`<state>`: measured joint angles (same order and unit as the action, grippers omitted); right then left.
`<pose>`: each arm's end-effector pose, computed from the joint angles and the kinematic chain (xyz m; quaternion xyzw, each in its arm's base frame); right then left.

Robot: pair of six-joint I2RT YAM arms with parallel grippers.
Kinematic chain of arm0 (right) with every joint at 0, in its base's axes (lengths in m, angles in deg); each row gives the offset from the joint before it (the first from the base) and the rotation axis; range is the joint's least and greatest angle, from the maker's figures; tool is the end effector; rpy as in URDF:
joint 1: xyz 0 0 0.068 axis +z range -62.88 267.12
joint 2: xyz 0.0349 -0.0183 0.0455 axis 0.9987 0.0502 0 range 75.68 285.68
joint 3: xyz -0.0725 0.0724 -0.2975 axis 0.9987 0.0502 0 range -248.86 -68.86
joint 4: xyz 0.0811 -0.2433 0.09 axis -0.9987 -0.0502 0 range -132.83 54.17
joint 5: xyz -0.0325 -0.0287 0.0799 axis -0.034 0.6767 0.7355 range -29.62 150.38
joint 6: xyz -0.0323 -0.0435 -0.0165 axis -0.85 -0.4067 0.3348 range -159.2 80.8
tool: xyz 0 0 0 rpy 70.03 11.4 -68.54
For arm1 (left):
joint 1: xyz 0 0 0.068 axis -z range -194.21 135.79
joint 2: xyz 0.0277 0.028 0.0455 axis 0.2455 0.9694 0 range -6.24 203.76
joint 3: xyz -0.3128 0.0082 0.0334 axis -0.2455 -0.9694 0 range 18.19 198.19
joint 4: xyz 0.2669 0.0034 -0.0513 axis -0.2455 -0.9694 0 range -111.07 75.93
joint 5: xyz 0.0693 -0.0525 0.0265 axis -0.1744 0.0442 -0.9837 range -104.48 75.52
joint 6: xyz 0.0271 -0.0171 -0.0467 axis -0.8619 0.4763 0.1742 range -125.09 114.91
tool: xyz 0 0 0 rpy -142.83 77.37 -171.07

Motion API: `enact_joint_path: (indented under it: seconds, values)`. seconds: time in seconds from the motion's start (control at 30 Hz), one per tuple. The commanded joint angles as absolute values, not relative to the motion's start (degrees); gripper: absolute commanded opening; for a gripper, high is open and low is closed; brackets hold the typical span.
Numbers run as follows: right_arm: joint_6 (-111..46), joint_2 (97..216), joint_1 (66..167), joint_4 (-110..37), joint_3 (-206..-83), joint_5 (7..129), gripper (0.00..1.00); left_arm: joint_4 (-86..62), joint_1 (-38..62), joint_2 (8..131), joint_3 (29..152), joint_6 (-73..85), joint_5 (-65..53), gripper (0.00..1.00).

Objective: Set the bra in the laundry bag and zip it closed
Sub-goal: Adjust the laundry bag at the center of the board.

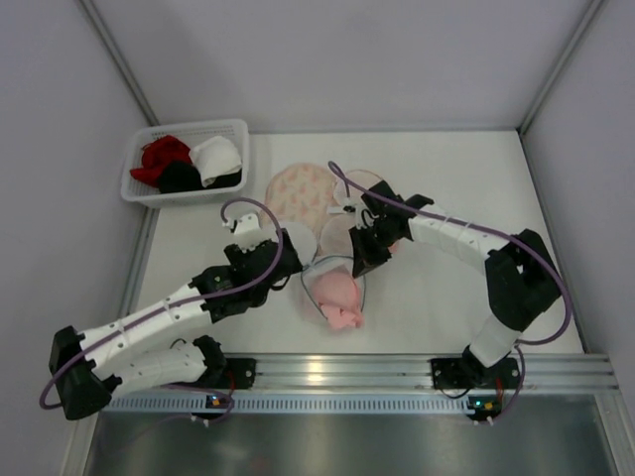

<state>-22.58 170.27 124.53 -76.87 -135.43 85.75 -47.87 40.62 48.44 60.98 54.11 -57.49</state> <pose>0.2582 0.2189 0.2497 -0.2123 0.9364 0.2729 0.0599 0.1243 -0.1293 0.2963 -0.1710 0.8558 -0.1094 0.4758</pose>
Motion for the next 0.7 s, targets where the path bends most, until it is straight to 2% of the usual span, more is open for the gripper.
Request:
enact_joint_path:
  seconds: [0.0, 0.1, 0.23, 0.33, 0.5, 0.6, 0.67]
  values:
    - [-23.65, 173.32, 123.68, -74.5, -140.48, 87.98, 0.0, -44.04, 40.28, 49.31, 66.88, 39.32, -54.75, 0.99]
    - [-23.3, 174.82, 123.68, -75.46, -142.77, 87.81, 0.0, -44.21, 40.45, 48.08, 68.99, 34.12, -48.18, 0.99]
    - [-20.66, 175.18, 123.33, -75.12, -144.71, 88.42, 0.0, -44.21, 41.51, 45.44, 69.35, 35.68, -42.62, 0.99]
    - [-19.87, 175.17, 122.89, -74.77, -145.59, 89.39, 0.0, -44.21, 42.65, 49.37, 69.43, 35.69, -40.33, 0.98]
    - [-19.87, 175.0, 122.54, -75.29, -145.86, 88.16, 0.0, -45.18, 45.2, 58.97, 70.66, 39.02, -40.76, 0.97]
    - [-19.43, 174.82, 122.45, -74.42, -144.98, 88.33, 0.0, -45.36, 46.16, 60.39, 68.83, 46.91, -44.18, 0.87]
    - [-19.08, 174.74, 122.45, -73.98, -144.62, 88.51, 0.0, -45.36, 46.26, 59.6, 67.07, 49.65, -46.73, 0.86]
